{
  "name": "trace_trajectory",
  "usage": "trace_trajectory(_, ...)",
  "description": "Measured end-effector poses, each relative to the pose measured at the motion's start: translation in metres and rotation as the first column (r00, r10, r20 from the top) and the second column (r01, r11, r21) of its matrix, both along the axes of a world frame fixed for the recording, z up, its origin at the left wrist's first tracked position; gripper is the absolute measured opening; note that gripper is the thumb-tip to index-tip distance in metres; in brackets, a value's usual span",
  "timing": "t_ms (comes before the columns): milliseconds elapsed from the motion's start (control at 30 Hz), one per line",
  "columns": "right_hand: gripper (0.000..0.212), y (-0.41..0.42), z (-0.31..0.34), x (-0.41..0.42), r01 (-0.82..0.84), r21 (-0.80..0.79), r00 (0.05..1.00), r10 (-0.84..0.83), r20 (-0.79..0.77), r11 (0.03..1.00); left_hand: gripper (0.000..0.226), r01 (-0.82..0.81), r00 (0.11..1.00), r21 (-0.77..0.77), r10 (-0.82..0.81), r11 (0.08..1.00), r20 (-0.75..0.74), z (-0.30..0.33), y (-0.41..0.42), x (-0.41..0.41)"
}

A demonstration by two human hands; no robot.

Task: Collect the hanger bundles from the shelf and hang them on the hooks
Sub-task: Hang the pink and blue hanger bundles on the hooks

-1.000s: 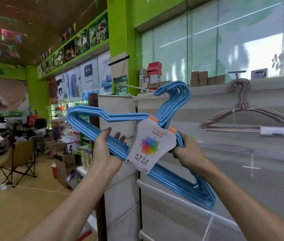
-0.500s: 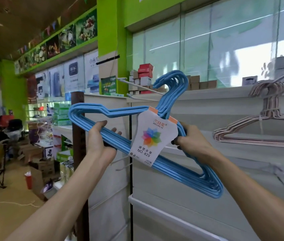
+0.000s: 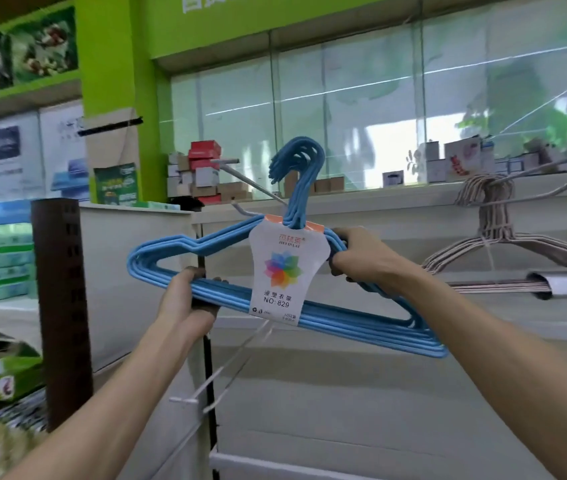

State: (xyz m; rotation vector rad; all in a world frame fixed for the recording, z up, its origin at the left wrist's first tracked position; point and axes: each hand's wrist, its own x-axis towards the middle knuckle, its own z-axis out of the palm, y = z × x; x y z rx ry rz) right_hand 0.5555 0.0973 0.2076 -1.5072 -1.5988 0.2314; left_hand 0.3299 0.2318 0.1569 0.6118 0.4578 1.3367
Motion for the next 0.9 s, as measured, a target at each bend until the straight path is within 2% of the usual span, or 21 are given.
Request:
trace_trajectory(133, 0.047, 0.011, 0.007, -0.010, 0.075, -0.029, 0.996, -0.074, 0.041, 0.997, 0.003, 0.076, 0.997, -0.025, -0.076, 0.997, -0.001, -0.005, 0.023, 0.000)
trace_trajectory(300, 0.052, 0.026, 0.013, -0.022, 0.141, -0.046, 0.983, -0.134, 0.125, 0.989, 0.001, 0.172, 0.983, -0.063, -0.168, 0.983, 0.068, -0.017, 0.049, -0.001)
trace_trajectory(467, 0.057, 0.039, 0.010, -0.028, 0.144, -0.040, 0.980, -0.137, 0.144, 0.989, 0.007, 0.191, 0.974, -0.092, -0.177, 0.977, 0.141, -0.029, 0.063, 0.002)
trace_trajectory(633, 0.059, 0.050, -0.002, -0.019, 0.155, -0.039, 0.980, -0.148, 0.133, 0.987, 0.006, 0.211, 0.967, -0.117, -0.189, 0.971, 0.171, -0.036, 0.072, 0.010)
trace_trajectory(900, 0.061, 0.070, -0.014, -0.008, 0.161, -0.048, 0.969, -0.149, 0.198, 0.986, 0.010, 0.208, 0.966, -0.164, -0.177, 0.964, 0.187, -0.054, 0.087, 0.020)
